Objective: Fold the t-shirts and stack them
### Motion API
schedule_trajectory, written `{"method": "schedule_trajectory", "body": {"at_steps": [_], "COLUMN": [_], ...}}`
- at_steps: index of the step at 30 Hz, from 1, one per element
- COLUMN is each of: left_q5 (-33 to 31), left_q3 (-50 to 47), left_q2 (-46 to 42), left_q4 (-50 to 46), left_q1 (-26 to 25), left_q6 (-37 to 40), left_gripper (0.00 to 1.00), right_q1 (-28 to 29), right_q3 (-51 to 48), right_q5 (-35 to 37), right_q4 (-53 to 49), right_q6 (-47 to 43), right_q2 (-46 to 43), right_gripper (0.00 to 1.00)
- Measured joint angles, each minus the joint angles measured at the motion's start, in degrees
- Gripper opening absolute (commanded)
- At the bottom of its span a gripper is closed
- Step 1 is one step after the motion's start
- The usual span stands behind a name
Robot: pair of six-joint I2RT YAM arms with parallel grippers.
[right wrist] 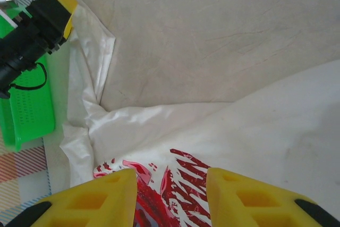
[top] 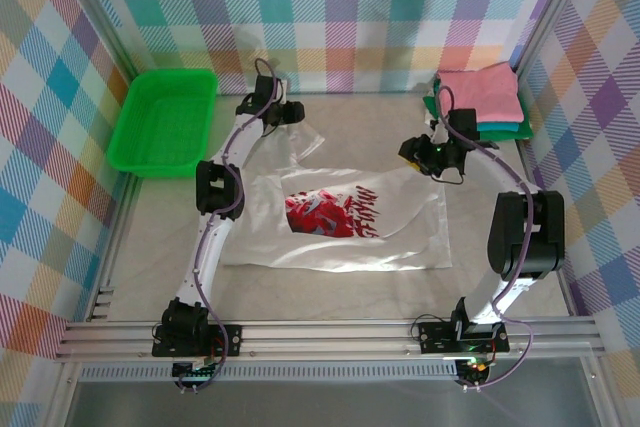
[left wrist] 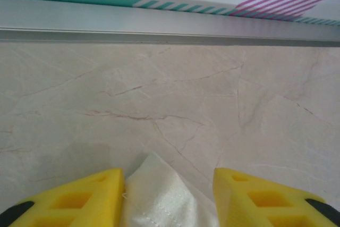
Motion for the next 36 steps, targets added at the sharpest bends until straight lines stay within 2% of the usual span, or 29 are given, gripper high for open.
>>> {"method": "schedule_trajectory", "body": {"at_steps": [1, 4, 6, 8, 19, 26, 31, 36], "left_q5": [0.13, -0.15, -0.52, -0.81, -1.11, -0.55, -0.57, -0.61], "left_q3": [0.0, 0.0, 0.0, 0.0, 0.0, 0.0, 0.0, 0.0], "left_q2": [0.04, 0.07, 0.07, 0.07, -1.25, -6.67, -10.01, -11.13], "left_q4": [-0.02, -0.46, -0.81, -1.09, -1.07, -0.81, -0.83, -1.25], "left_q1": [-0.02, -0.02, -0.02, -0.02, -0.02, -0.02, -0.02, 0.0], "left_q6": [0.02, 0.5, 0.46, 0.63, 0.39, -0.02, 0.02, 0.68], "left_gripper": [0.2, 0.16, 0.06, 0.0, 0.0, 0.0, 0.0, 0.0], "right_q1": [-0.28, -0.85, -1.07, -1.33, -1.57, -2.54, -4.04, -4.63], "right_q3": [0.0, 0.09, 0.74, 2.16, 7.89, 18.56, 30.99, 39.1], "right_q5": [0.0, 0.0, 0.0, 0.0, 2.1, 12.96, 20.13, 24.92], "right_q4": [0.0, -0.13, -0.57, -0.92, -4.02, -13.18, -20.98, -27.87], "right_q6": [0.0, 0.0, 0.0, 0.0, -1.14, -3.82, -6.27, -7.43], "right_q2": [0.0, 0.0, 0.09, 0.37, 4.44, 11.41, 21.07, 28.55], "right_gripper": [0.4, 0.4, 0.4, 0.4, 0.41, 0.43, 0.46, 0.52]}}
